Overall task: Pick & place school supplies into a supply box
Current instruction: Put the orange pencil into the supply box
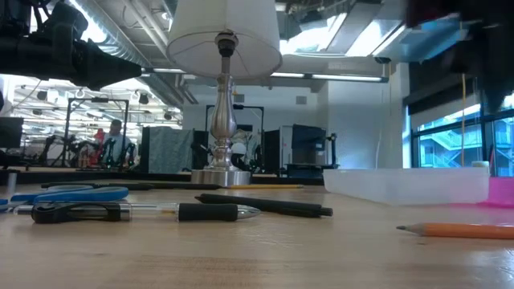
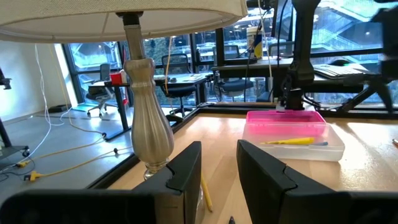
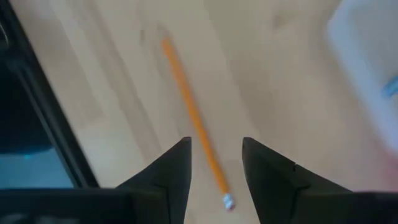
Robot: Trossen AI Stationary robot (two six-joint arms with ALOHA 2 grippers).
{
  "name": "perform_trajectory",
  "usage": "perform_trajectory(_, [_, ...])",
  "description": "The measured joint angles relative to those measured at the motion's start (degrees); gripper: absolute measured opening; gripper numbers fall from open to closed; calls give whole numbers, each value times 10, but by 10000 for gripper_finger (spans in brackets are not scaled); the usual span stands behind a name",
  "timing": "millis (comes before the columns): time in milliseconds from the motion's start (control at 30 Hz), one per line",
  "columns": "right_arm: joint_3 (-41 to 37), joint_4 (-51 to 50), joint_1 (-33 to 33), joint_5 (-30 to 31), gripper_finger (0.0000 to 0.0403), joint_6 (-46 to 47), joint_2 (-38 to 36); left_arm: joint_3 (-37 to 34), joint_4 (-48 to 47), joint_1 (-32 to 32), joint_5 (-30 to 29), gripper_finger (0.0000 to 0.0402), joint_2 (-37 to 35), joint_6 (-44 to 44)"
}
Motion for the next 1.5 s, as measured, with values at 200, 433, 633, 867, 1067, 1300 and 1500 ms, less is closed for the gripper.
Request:
perform_trajectory(200, [0, -6, 63, 0, 146, 16, 37, 0, 0, 0, 0, 98, 0, 0])
perform_trajectory(433, [0, -24, 101, -30, 146, 0, 76, 0, 0, 0, 0, 98, 0, 0])
perform_trajectory(633, [0, -52, 115, -52, 139, 14, 90, 0, 0, 0, 0, 98, 0, 0])
perform_trajectory(867, [-6, -53, 117, -53, 125, 8, 102, 0, 0, 0, 0, 98, 0, 0])
perform_trajectory(1067, [-30, -48, 117, -53, 122, 13, 102, 0, 0, 0, 0, 98, 0, 0])
perform_trajectory(1300, [-52, -15, 116, -53, 122, 8, 102, 0, 0, 0, 0, 98, 0, 0])
perform_trajectory(1500, [-52, -14, 116, -51, 122, 1, 102, 0, 0, 0, 0, 98, 0, 0])
